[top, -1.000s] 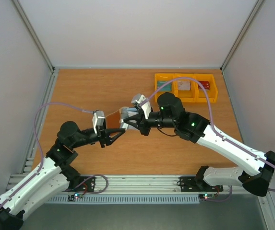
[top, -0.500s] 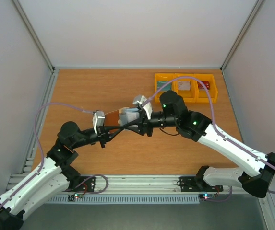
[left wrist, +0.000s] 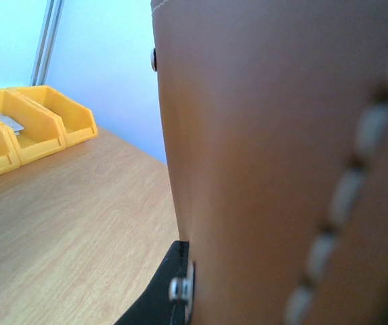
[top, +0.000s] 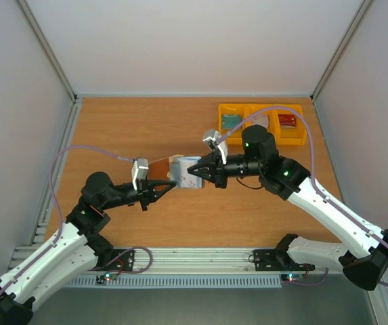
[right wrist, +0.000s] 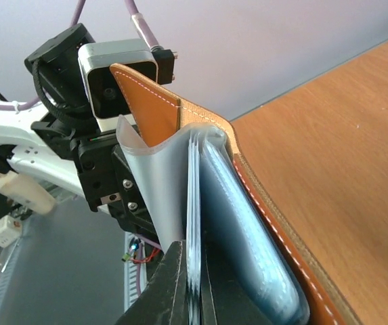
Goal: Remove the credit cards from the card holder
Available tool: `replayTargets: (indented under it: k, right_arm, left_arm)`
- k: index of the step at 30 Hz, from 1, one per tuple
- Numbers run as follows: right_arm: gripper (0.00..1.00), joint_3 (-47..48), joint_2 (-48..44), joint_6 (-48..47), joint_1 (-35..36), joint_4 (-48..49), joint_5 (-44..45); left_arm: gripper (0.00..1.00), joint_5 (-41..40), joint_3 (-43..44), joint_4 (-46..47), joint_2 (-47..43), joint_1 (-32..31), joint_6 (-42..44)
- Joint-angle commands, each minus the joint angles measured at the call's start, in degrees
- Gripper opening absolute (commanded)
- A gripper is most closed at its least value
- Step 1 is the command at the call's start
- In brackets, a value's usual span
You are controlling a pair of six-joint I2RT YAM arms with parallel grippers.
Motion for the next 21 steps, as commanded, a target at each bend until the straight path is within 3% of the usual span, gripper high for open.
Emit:
replayTargets:
  k: [1,3,4,5,6,8,12,15,19,21]
  right_arm:
    - [0.01,-1.5,0.5,1.5,-0.3,2.4,-2.2]
    - [0.01,-1.9,-0.2,2.0,-1.2,1.9,-1.1]
    - [0.01,-2.3,-0.8,2.6,-2.2,1.7,-1.0]
    - [0.01,-2.7,-1.2,3.4,-3.6,1.4,-1.0]
    - [0.01,-2.8,-1.7,4.0,-4.8,0.7,-0.6]
    - [0.01,-2.4,-2.4,4.5,-6.7,-1.7,1.3]
    - [0.01,-0.4,-2.7,4.2,-7.2,-7.8,9.1]
    - [0.01,0.9,-2.1,5.8,-7.2,-10.8,15.8]
    - [0.01,5.4,0.4,11.0,-6.7,-15.9,30.1]
    - [0.01,7.2,2.3,11.9,-3.6,-15.9,37.5]
  left_arm:
    - [0.0,2.7,0.7,5.4,-1.0,-0.4,0.2]
    - [0.0,-0.5,0.7,3.6,-1.7,-0.4,0.3]
    - [0.11,-3.8,0.9,1.6,-2.3,-0.4,0.2]
    - [0.38,-7.9,1.6,-1.8,-3.0,-0.1,0.0]
    - [0.52,-11.3,2.2,-5.0,-3.6,0.3,0.9]
    - [0.65,-16.8,3.1,-10.8,-5.0,1.1,3.6]
    - [0.68,-22.6,3.9,-18.1,-7.4,2.7,9.6]
    - [0.67,-20.7,5.5,-19.1,-7.8,3.9,11.8]
    - [0.59,3.1,7.9,-9.9,-7.0,4.2,18.6]
    - [0.56,12.6,9.1,-3.8,-3.8,3.1,16.1]
